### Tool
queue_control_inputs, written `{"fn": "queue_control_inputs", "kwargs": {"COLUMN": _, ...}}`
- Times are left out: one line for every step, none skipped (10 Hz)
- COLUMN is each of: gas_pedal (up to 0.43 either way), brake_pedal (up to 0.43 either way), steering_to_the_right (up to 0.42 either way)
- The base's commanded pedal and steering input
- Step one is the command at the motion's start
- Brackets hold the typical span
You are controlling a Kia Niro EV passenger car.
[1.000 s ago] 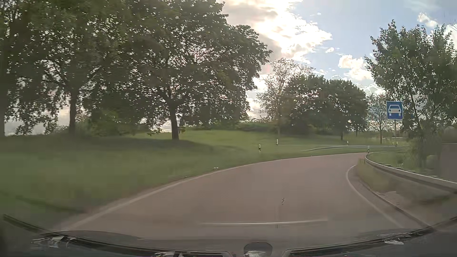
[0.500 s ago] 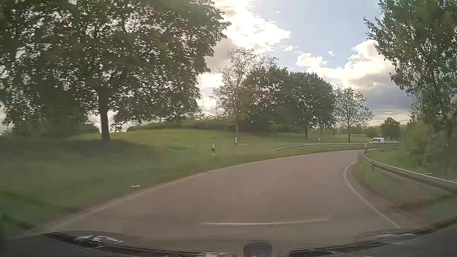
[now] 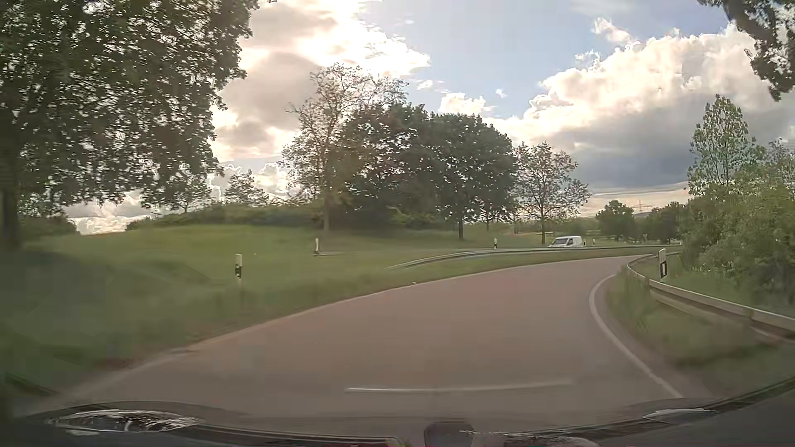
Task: Follow the waypoints while adhering to traffic rules and regulations
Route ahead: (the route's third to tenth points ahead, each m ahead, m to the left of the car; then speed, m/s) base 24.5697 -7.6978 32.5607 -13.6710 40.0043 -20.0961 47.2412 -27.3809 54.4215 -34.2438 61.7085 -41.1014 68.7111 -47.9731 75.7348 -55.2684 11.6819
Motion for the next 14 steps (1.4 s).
{"fn": "queue_control_inputs", "kwargs": {"gas_pedal": 0.067, "brake_pedal": 0.000, "steering_to_the_right": 0.129}}
{"fn": "queue_control_inputs", "kwargs": {"gas_pedal": 0.067, "brake_pedal": 0.000, "steering_to_the_right": 0.128}}
{"fn": "queue_control_inputs", "kwargs": {"gas_pedal": 0.067, "brake_pedal": 0.000, "steering_to_the_right": 0.128}}
{"fn": "queue_control_inputs", "kwargs": {"gas_pedal": 0.067, "brake_pedal": 0.000, "steering_to_the_right": 0.127}}
{"fn": "queue_control_inputs", "kwargs": {"gas_pedal": 0.067, "brake_pedal": 0.000, "steering_to_the_right": 0.127}}
{"fn": "queue_control_inputs", "kwargs": {"gas_pedal": 0.067, "brake_pedal": 0.000, "steering_to_the_right": 0.125}}
{"fn": "queue_control_inputs", "kwargs": {"gas_pedal": 0.067, "brake_pedal": 0.000, "steering_to_the_right": 0.124}}
{"fn": "queue_control_inputs", "kwargs": {"gas_pedal": 0.067, "brake_pedal": 0.000, "steering_to_the_right": 0.122}}
{"fn": "queue_control_inputs", "kwargs": {"gas_pedal": 0.067, "brake_pedal": 0.000, "steering_to_the_right": 0.121}}
{"fn": "queue_control_inputs", "kwargs": {"gas_pedal": 0.067, "brake_pedal": 0.000, "steering_to_the_right": 0.119}}
{"fn": "queue_control_inputs", "kwargs": {"gas_pedal": 0.079, "brake_pedal": 0.000, "steering_to_the_right": 0.118}}
{"fn": "queue_control_inputs", "kwargs": {"gas_pedal": 0.079, "brake_pedal": 0.000, "steering_to_the_right": 0.115}}
{"fn": "queue_control_inputs", "kwargs": {"gas_pedal": 0.087, "brake_pedal": 0.000, "steering_to_the_right": 0.111}}
{"fn": "queue_control_inputs", "kwargs": {"gas_pedal": 0.087, "brake_pedal": 0.000, "steering_to_the_right": 0.108}}
